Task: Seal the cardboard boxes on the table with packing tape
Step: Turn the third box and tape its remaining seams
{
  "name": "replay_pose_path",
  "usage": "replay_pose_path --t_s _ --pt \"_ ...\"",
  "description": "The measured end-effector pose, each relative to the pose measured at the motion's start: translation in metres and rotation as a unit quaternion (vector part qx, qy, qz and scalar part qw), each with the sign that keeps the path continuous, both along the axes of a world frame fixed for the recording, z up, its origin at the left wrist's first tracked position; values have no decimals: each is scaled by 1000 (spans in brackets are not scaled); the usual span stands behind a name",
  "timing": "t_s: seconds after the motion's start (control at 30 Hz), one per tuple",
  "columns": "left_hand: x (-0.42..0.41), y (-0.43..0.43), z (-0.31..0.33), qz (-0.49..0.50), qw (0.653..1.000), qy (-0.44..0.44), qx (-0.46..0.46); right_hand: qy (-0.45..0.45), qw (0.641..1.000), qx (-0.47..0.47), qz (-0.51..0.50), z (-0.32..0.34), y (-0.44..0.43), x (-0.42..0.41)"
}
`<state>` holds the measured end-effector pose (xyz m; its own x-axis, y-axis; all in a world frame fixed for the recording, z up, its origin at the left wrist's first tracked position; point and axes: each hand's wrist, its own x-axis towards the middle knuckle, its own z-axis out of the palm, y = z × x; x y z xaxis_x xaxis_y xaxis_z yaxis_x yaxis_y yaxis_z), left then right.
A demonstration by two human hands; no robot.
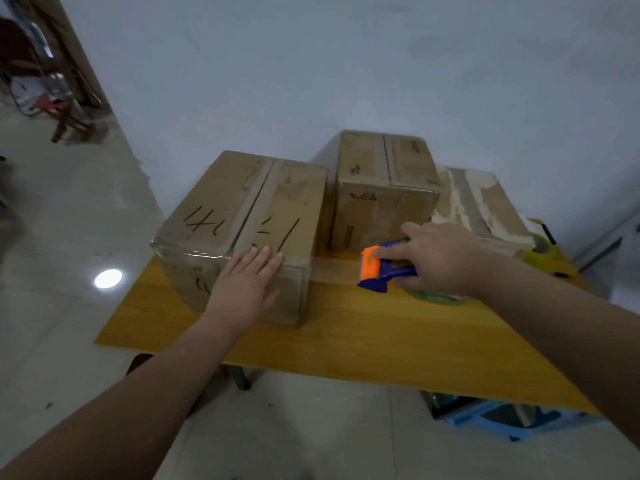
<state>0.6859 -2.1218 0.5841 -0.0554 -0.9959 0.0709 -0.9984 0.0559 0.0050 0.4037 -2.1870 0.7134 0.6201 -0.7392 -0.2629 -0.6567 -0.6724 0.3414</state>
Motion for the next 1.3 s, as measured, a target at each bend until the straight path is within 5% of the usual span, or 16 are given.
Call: replay_pose_path --t_s 0.3,0.6,1.13,1.3 --pt "-32 -1 9 37 992 -108 51 -27 999 -14 25 -12 -2 -7" --pt "-46 -14 -3 -30 999 32 -25 -33 999 -21 38 -32 -3 -22" --pt "-38 -26 -23 -37 992 60 -102 -5 992 114 -61 -99 -15 76" --pt "-34 -26 -24 -37 991 65 -110 108 981 137 -88 -143 -5 42"
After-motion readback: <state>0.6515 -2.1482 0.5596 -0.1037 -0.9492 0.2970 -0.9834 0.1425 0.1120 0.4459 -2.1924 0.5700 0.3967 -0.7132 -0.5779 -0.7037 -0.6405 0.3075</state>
